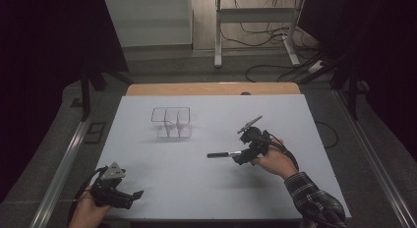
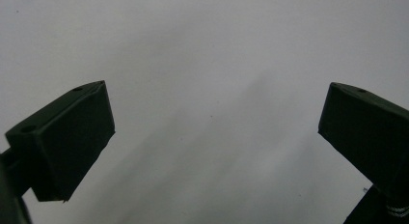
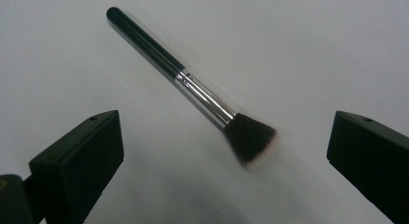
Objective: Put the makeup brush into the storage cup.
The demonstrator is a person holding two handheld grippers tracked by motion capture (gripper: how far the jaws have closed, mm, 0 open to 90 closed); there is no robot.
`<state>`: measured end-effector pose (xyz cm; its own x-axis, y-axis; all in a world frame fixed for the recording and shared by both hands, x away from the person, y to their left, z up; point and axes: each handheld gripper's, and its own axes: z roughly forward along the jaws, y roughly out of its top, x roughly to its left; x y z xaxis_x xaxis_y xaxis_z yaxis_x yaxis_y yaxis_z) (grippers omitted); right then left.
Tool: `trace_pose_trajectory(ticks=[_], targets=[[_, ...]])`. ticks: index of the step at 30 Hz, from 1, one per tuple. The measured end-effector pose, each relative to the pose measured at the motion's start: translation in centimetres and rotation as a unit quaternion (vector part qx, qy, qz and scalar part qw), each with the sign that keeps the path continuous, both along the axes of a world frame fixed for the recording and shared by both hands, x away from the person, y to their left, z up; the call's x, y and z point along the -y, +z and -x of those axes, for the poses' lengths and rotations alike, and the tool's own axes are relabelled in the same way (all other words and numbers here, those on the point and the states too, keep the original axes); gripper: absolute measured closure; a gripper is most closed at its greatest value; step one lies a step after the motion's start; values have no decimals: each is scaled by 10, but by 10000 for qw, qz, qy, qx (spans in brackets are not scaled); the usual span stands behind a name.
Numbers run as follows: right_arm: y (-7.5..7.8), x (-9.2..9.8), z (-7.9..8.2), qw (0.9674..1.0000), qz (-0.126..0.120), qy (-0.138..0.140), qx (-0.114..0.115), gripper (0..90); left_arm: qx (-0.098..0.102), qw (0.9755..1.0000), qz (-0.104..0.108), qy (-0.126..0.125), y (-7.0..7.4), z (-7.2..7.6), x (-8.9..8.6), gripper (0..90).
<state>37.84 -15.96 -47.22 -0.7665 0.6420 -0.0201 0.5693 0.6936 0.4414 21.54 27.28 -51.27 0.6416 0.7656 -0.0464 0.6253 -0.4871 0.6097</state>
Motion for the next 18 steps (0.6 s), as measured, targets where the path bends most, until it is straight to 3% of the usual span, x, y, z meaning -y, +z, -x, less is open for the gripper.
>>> trace_pose_trajectory(ticks=[18], targets=[[-3,-22,-10,9994,222,252,-12,0,-10,10000,-17,-23,0,0,1,0]])
